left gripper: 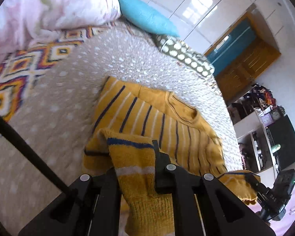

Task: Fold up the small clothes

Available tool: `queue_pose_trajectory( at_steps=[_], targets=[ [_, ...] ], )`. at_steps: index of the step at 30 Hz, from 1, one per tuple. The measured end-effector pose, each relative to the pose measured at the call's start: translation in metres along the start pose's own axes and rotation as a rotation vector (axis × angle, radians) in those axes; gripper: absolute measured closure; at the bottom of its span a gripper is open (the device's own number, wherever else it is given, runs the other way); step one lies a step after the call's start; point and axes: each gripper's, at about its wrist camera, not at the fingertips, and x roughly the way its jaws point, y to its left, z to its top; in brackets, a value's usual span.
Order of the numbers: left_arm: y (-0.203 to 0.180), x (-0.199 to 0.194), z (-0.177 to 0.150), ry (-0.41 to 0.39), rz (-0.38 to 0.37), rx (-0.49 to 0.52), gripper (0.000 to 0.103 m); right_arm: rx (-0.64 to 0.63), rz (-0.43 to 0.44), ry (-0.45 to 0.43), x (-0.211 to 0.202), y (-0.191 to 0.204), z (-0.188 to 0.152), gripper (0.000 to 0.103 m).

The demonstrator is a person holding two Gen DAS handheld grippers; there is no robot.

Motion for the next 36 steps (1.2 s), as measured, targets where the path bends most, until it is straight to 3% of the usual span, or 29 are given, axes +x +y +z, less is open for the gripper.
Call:
queue_pose_trajectory(
  at_steps=[4, 7, 10, 12, 15, 16, 19, 24, 29, 32, 36],
  targets=[
    [0.01, 0.052, 0.02, 0.076, 0.018, -0.067, 0.094, 0.049, -0.073, 0.033, 0.04, -0.019, 0.026, 0.093],
    [0.022, 0.075, 0.035, 0.117, -0.029, -0.137, 0.093, 0.14, -0.024, 0.078, 0.063, -0.042, 0.042, 0.09],
    [0.036, 0.092, 0.045, 0.146, -0.099, -0.226, 0.075, 0.26, 0.054, 0.112, 0.084, -0.07, 0.057, 0.075],
    [0.045, 0.101, 0.054, 0.145, -0.153, -0.296, 0.052, 0.381, 0.119, 0.128, 0.102, -0.094, 0.063, 0.054],
    [0.062, 0.105, 0.063, 0.094, -0.253, -0.417, 0.031, 0.585, 0.195, 0.097, 0.12, -0.128, 0.065, 0.048],
    [0.067, 0.108, 0.065, 0.089, -0.277, -0.456, 0.03, 0.63, 0.219, 0.086, 0.123, -0.135, 0.065, 0.048],
    [0.071, 0.114, 0.072, 0.09, -0.244, -0.465, 0.03, 0.658, 0.227, 0.072, 0.129, -0.14, 0.072, 0.048],
    [0.08, 0.104, 0.079, 0.069, -0.289, -0.508, 0.03, 0.721, 0.258, 0.036, 0.125, -0.144, 0.09, 0.036],
    [0.091, 0.065, 0.092, 0.008, -0.25, -0.534, 0.029, 0.668, 0.163, 0.001, 0.099, -0.142, 0.102, 0.031],
    [0.088, 0.034, 0.093, -0.011, -0.175, -0.437, 0.024, 0.494, 0.066, 0.018, 0.07, -0.124, 0.099, 0.031],
    [0.081, 0.009, 0.071, -0.001, -0.03, -0.275, 0.018, 0.233, -0.078, 0.098, 0.037, -0.099, 0.062, 0.031]
  ],
)
